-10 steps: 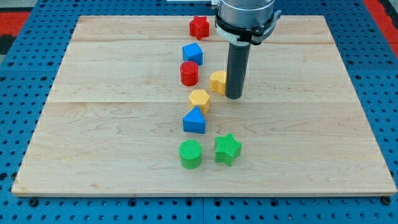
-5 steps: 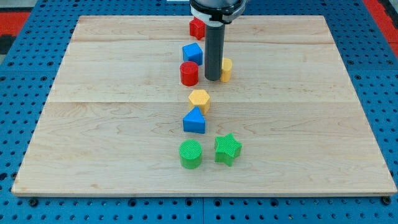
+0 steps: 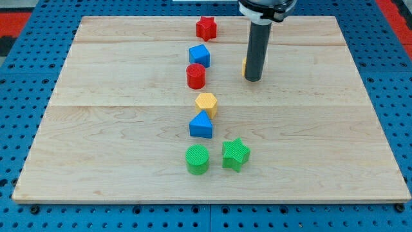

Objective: Push the yellow heart to the top of the board

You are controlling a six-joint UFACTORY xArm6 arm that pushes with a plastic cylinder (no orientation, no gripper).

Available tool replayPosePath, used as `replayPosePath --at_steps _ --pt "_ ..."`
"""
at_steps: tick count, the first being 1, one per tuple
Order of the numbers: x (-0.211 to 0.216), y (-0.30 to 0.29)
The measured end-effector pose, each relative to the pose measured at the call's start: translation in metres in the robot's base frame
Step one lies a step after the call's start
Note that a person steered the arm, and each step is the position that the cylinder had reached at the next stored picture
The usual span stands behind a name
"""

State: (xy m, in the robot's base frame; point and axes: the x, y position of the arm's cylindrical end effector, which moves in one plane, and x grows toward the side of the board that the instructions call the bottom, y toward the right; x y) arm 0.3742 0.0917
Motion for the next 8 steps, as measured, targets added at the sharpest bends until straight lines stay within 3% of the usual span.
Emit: replayPosePath --at_steps 1,3,7,8 --pt "-0.009 0.009" --pt "-0.073 0.005" --pt "-0.091 0.063" --pt "-0.104 0.039"
